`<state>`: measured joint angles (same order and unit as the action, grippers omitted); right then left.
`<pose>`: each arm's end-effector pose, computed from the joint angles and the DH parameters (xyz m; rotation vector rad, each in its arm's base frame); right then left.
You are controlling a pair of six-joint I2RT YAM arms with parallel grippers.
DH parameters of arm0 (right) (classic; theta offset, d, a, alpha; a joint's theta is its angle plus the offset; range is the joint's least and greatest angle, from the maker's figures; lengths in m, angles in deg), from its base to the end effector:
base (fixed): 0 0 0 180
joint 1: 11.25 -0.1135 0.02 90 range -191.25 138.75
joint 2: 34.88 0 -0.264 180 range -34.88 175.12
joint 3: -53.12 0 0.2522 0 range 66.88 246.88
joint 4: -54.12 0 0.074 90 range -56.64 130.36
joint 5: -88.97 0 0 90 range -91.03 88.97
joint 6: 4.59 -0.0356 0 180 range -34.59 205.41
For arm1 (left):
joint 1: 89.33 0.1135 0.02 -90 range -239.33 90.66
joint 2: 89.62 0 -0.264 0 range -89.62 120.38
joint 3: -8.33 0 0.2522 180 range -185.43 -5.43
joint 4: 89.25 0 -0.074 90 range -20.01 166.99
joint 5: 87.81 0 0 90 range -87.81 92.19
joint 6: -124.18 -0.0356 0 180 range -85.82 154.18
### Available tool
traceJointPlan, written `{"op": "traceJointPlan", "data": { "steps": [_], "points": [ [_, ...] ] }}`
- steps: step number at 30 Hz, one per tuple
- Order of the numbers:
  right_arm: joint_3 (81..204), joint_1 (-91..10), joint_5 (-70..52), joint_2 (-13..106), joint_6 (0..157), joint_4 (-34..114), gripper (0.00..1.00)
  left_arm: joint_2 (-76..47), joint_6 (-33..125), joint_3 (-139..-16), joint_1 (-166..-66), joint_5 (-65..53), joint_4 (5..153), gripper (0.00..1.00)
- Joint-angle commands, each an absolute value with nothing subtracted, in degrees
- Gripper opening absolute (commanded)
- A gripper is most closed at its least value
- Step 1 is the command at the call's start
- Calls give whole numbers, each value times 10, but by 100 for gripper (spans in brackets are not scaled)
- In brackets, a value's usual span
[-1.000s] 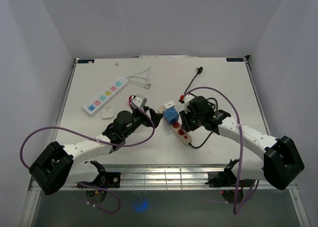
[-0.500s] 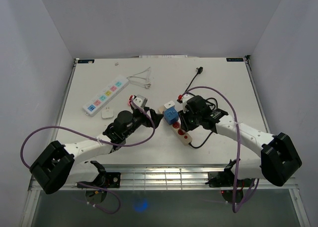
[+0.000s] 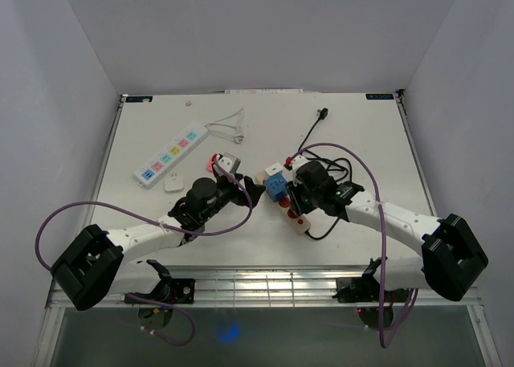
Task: Insert the plug
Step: Insert the plug into the socket.
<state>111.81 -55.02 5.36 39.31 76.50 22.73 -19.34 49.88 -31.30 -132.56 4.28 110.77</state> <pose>0.1947 0.1810 0.2203 -0.6693 2.3089 0.3010 0.1871 -0.1741 0.2132 0.4044 1.7660 -0.7106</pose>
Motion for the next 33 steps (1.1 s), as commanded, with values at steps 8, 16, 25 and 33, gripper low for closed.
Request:
{"op": "traceJointPlan", "data": {
  "steps": [8, 16, 25, 33],
  "points": [
    [1072, -572, 122, 418, 730, 220, 8, -188, 503, -336, -1323, 29, 1103, 98],
    [1052, -598, 139, 426, 693, 224, 8, -185, 512, -336, -1322, 25, 1102, 98],
    [1016, -615, 137, 423, 649, 245, 8, -165, 518, -349, -1311, -15, 1099, 98],
    [1012, -627, 142, 459, 616, 234, 8, -125, 522, -365, -1306, -37, 1097, 98]
  ]
}}
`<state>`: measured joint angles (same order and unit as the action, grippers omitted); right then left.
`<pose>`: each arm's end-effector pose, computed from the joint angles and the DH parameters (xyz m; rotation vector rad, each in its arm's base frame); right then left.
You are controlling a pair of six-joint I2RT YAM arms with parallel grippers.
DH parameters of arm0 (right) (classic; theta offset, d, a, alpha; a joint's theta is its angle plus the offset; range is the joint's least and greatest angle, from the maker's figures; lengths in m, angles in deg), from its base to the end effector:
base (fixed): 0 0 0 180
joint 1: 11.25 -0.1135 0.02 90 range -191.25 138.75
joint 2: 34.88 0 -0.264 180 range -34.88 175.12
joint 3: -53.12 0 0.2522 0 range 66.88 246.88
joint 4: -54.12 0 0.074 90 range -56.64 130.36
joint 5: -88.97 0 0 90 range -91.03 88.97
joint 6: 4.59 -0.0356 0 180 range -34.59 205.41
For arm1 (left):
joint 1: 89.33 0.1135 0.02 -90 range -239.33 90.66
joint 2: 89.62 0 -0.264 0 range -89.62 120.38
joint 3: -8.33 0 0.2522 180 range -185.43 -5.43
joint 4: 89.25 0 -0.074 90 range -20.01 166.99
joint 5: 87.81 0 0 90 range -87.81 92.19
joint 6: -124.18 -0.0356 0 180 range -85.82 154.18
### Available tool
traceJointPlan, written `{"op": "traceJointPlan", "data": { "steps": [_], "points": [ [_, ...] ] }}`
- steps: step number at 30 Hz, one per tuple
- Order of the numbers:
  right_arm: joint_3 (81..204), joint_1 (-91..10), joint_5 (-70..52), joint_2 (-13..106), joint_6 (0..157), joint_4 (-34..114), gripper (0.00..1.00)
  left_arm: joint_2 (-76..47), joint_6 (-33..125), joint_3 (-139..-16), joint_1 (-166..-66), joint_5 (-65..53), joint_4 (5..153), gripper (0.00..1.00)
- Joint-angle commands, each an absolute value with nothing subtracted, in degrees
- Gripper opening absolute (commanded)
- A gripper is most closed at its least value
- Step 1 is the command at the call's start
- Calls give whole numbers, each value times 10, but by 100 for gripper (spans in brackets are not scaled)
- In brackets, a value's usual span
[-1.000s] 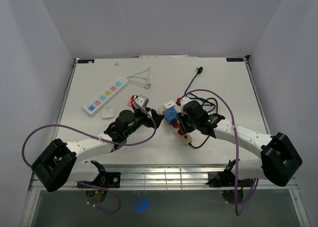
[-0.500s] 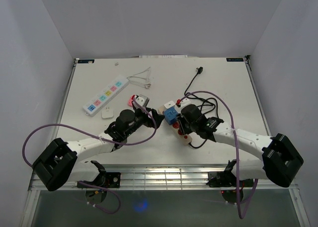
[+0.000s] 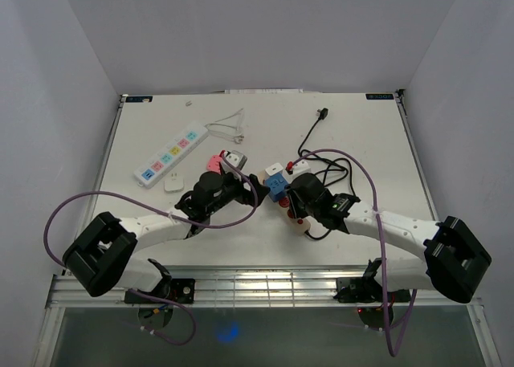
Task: Insert the plug
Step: Insert the plug into the socket.
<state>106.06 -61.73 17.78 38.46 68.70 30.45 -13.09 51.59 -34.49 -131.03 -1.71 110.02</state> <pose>0.1731 0.1918 0.2036 -0.5122 2.2417 0.2214 0.2032 -0.1843 0.2030 0.4474 1.8415 -0.7804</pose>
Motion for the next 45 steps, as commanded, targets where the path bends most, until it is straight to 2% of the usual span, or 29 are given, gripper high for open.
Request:
{"op": "traceJointPlan", "data": {
  "steps": [1, 10, 15, 20, 35, 45],
  "points": [
    [1012, -632, 145, 462, 604, 229, 8, -120, 523, -366, -1304, -40, 1098, 98],
    [987, -674, 166, 431, 536, 211, 8, -42, 528, -387, -1297, -93, 1129, 96],
    [963, -676, 180, 395, 504, 206, 8, -2, 519, -405, -1297, -130, 1148, 89],
    [958, -676, 186, 399, 490, 203, 8, 29, 500, -424, -1297, -128, 1150, 87],
    [1040, -707, 159, 487, 545, 204, 8, 53, 464, -444, -1269, -134, 1151, 84],
    [1062, -696, 170, 456, 589, 183, 8, 36, 482, -430, -1269, -140, 1161, 80]
  ]
}}
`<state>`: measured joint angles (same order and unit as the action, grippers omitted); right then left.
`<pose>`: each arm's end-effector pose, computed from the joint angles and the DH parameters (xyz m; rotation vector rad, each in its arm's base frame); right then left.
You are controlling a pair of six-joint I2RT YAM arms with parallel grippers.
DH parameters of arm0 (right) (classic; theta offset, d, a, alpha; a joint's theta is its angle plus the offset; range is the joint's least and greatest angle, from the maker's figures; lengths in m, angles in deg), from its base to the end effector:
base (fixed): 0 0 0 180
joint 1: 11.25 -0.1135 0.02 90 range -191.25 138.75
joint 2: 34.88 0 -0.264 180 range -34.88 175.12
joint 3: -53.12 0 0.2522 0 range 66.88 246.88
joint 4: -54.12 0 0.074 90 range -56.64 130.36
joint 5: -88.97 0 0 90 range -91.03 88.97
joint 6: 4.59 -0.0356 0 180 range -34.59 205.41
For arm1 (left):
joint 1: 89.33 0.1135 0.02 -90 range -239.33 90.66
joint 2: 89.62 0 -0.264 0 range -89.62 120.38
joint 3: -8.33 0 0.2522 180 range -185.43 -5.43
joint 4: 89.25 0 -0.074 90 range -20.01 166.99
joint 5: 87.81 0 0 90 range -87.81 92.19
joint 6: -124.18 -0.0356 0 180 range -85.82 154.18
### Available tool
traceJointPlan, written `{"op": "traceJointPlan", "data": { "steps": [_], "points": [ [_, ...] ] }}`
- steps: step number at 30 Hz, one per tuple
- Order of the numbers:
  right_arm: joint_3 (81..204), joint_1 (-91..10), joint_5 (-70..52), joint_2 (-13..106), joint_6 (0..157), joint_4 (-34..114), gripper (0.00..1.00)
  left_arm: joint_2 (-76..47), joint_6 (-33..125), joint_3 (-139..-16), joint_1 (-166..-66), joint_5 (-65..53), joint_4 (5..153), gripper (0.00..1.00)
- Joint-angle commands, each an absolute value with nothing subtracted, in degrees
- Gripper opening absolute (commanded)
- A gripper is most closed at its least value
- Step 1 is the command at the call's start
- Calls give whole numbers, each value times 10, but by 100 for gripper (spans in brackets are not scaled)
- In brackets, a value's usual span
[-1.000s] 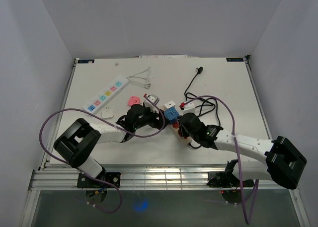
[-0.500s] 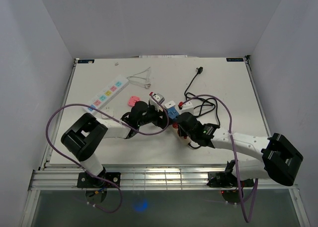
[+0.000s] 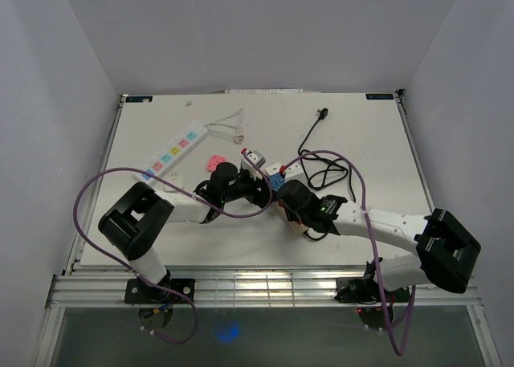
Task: Insert the plug
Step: Insert the plug into the socket.
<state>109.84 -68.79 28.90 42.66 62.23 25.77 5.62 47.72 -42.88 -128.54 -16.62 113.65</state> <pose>0.1585 0.2160 0.2023 -0.4560 2.2415 0.0850 0.2453 -0.2149 0.1623 0.6727 1.9196 -0.9155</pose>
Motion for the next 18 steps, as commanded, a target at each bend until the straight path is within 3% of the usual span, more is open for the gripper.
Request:
{"op": "traceJointPlan", "data": {
  "steps": [1, 2, 5, 6, 11, 12, 18],
  "points": [
    [1059, -693, 170, 451, 591, 183, 8, 34, 485, -427, -1269, -140, 1164, 80],
    [1058, -691, 169, 441, 598, 183, 10, 28, 485, -423, -1269, -142, 1165, 79],
    [1056, -683, 165, 425, 618, 189, 33, 24, 486, -419, -1269, -143, 1169, 78],
    [1056, -680, 165, 421, 623, 191, 46, 22, 486, -419, -1270, -143, 1170, 77],
    [1068, -672, 173, 382, 641, 192, 82, 19, 489, -416, -1269, -146, 1168, 78],
    [1077, -671, 177, 375, 646, 193, 93, 17, 489, -416, -1269, -146, 1167, 78],
    [1136, -662, 180, 346, 664, 160, 98, 7, 489, -413, -1269, -143, 1165, 78]
  ]
}}
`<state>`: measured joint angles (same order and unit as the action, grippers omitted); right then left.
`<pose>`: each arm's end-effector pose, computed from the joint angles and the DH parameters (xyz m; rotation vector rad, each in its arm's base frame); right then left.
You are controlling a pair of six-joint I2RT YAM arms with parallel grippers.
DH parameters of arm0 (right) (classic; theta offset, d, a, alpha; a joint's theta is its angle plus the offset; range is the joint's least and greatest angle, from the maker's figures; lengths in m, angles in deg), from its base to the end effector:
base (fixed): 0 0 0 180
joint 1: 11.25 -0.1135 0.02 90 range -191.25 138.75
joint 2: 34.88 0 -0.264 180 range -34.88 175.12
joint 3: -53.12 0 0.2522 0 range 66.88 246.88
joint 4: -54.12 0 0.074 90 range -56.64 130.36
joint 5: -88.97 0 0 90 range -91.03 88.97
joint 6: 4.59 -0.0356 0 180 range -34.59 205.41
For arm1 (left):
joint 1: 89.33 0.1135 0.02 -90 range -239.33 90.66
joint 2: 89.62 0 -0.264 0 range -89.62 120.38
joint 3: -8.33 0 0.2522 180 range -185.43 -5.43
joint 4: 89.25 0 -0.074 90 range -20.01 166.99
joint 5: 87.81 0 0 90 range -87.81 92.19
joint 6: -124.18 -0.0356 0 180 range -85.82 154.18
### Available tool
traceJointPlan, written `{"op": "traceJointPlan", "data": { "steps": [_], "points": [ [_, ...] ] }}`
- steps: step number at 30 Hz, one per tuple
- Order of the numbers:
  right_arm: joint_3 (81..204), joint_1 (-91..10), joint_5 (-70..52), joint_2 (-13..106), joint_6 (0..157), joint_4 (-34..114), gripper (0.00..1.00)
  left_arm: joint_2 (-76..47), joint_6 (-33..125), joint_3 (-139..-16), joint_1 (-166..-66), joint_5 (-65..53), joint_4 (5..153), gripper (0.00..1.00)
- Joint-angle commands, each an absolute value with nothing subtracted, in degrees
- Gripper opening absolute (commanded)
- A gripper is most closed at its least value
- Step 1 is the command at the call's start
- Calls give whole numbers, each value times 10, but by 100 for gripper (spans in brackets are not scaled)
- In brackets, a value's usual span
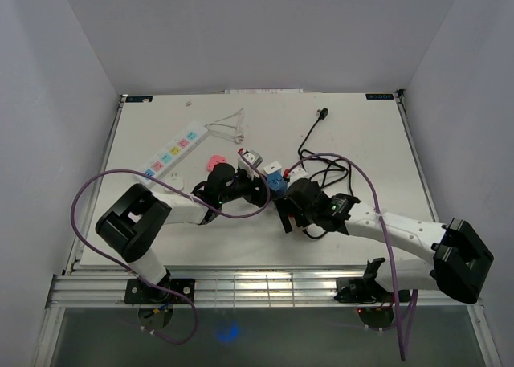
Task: Insert the plug
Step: Insert the plug into the socket, then press the plug into the socket.
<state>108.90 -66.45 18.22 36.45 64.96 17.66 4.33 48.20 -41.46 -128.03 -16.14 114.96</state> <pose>0.1493 0.1942 0.2112 -0.5865 2.3462 0.1862 0.2431 -0.2091 0.1644 0.6481 1.9046 -0.9111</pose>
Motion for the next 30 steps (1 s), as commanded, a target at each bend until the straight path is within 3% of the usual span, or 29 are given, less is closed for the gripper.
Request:
{"op": "traceJointPlan", "data": {
  "steps": [1, 7, 8, 10, 14, 20, 22, 30],
  "points": [
    [1154, -661, 181, 346, 667, 154, 97, 6, 489, -412, -1269, -144, 1165, 78],
    [1173, -661, 177, 339, 673, 145, 73, 10, 492, -413, -1269, -154, 1166, 78],
    [1174, -661, 173, 335, 674, 146, 64, 15, 494, -414, -1270, -156, 1168, 78],
    [1173, -661, 170, 330, 674, 150, 59, 22, 500, -414, -1270, -159, 1173, 78],
    [1172, -661, 172, 331, 673, 151, 34, 42, 511, -415, -1274, -167, 1189, 77],
    [1163, -657, 186, 339, 670, 154, 13, 45, 498, -413, -1285, -146, 1192, 77],
    [1162, -652, 188, 343, 667, 155, 8, 43, 492, -410, -1290, -138, 1192, 77],
    [1163, -623, 180, 352, 670, 161, 8, 42, 449, -401, -1320, -90, 1201, 76]
  ]
}}
